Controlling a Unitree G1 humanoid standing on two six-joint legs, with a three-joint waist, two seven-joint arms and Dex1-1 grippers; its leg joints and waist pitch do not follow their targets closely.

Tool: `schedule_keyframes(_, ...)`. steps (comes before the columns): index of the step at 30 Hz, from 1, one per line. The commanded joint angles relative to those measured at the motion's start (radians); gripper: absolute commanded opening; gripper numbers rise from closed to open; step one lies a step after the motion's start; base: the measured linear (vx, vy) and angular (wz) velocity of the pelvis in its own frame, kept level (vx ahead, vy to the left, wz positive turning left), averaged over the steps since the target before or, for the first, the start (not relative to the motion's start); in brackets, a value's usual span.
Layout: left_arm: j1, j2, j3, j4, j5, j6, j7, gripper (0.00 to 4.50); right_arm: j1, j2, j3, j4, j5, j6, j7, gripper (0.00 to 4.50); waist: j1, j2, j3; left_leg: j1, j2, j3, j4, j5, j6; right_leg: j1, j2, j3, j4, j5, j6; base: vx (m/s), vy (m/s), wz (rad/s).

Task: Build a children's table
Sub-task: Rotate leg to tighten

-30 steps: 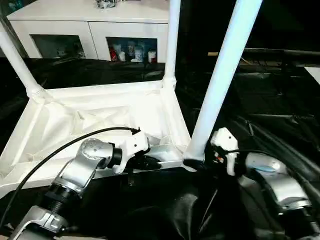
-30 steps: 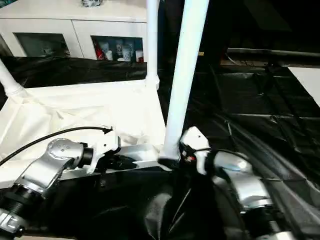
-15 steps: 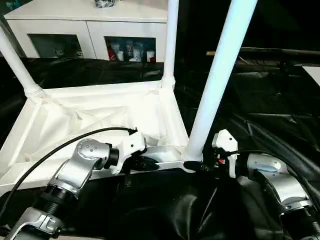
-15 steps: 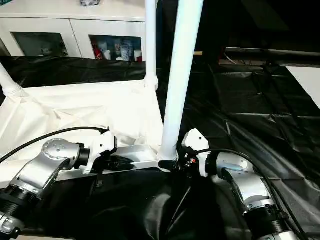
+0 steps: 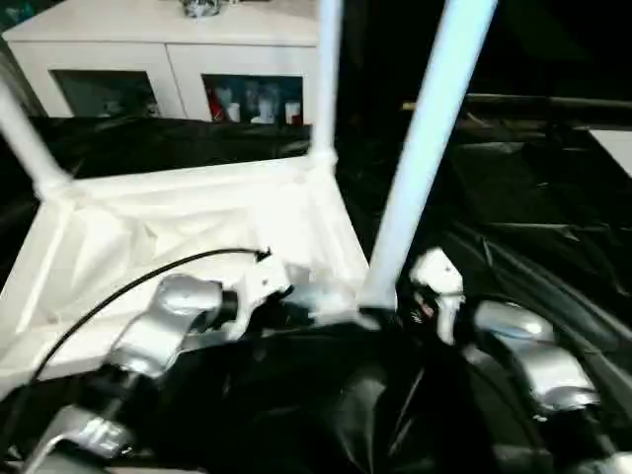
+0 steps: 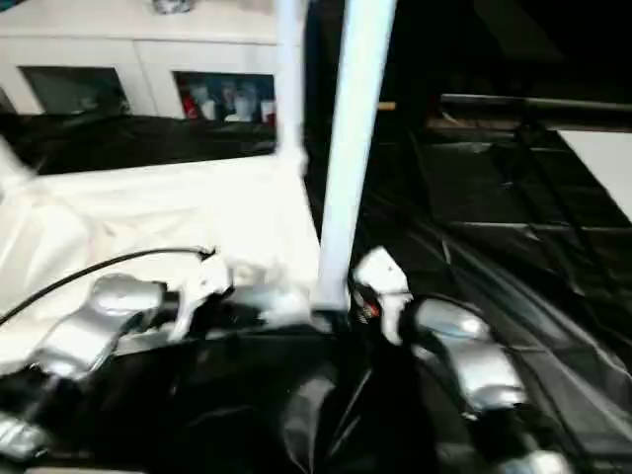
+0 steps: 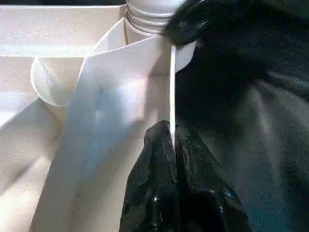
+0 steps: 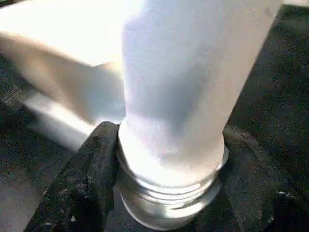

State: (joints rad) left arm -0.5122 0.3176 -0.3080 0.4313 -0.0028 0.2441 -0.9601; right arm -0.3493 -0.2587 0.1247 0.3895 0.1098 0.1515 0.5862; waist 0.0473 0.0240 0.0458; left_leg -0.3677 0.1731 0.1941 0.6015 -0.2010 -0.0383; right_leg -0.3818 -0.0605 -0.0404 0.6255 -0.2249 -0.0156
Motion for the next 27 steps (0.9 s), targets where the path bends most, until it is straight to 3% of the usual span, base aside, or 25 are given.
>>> schedule_keyframes(1,-0.012,-0.063,0.000,0.038,-0.008,0.011,0.066,0.00,-0.017,0.034,-0.051,0.058,-0.026,0.039,-0.156,2.70,0.003,-0.012,-0.052,0.012,0.057,-0.030,-0.073,-0.149,0.014,0.038,-0.088,0.048,-0.085,-0.179,-0.219,0.000,0.000,0.00)
schedule_keyframes(8,-0.113,-0.213,-0.002,0.211,0.051,0.031,0.294,0.00,-0.080,0.208,-0.113,0.146,-0.008,0.065,-0.426,2.70,0.011,-0.009,-0.056,0.011,0.053,-0.027,-0.071,-0.107,0.022,0.038,-0.086,0.050,-0.081,-0.094,-0.219,0.000,0.000,0.00)
schedule_keyframes(13,-0.140,-0.243,-0.018,0.267,0.091,-0.005,0.328,0.00,-0.118,0.243,-0.078,0.205,-0.052,0.034,-0.449,2.70,0.014,-0.006,-0.055,0.011,0.054,-0.029,-0.074,-0.136,0.022,0.039,-0.090,0.049,-0.086,-0.117,-0.203,0.000,0.000,0.00)
schedule_keyframes(16,-0.126,-0.205,-0.055,0.242,0.125,-0.061,0.287,0.00,-0.107,0.237,-0.078,0.162,-0.010,0.006,-0.341,2.70,0.015,-0.007,-0.055,0.012,0.057,-0.030,-0.075,-0.157,0.026,0.038,-0.091,0.050,-0.089,-0.138,-0.193,0.000,0.000,0.00)
schedule_keyframes(18,-0.111,-0.184,-0.056,0.218,0.117,-0.064,0.249,0.00,-0.095,0.225,-0.083,0.127,0.006,-0.014,-0.293,2.70,0.016,-0.007,-0.056,0.007,0.058,-0.030,-0.075,-0.143,0.036,0.042,-0.093,0.049,-0.086,-0.114,-0.195,0.000,0.000,0.00)
schedule_keyframes(19,-0.104,-0.173,-0.051,0.205,0.109,-0.056,0.230,0.00,-0.088,0.211,-0.079,0.107,0.012,-0.028,-0.260,3.05,0.015,-0.007,-0.056,0.007,0.058,-0.030,-0.074,-0.137,0.038,0.041,-0.092,0.049,-0.084,-0.104,-0.197,0.000,0.000,0.00)
schedule_keyframes(21,-0.080,-0.144,-0.049,0.165,0.089,-0.069,0.168,0.00,-0.065,0.174,-0.069,0.065,0.030,-0.029,-0.186,3.05,0.018,-0.008,-0.058,0.006,0.058,-0.029,-0.072,-0.114,0.051,0.043,-0.092,0.048,-0.081,-0.068,-0.205,0.000,0.000,0.00)
schedule_keyframes(24,-0.043,-0.104,-0.039,0.102,0.046,-0.083,0.072,0.00,-0.028,0.111,-0.047,0.000,0.049,-0.019,-0.088,3.45,0.018,-0.007,-0.059,0.003,0.061,-0.029,-0.070,-0.097,0.079,0.044,-0.090,0.047,-0.074,-0.007,-0.221,0.000,0.000,0.00)
schedule_keyframes(27,0.006,-0.036,-0.040,0.022,-0.006,-0.114,-0.065,0.00,0.017,0.011,-0.020,-0.076,0.066,-0.013,0.044,3.72,0.015,-0.008,-0.057,0.005,0.061,-0.029,-0.071,-0.111,0.080,0.043,-0.089,0.046,-0.076,-0.027,-0.225,0.000,0.000,0.00)
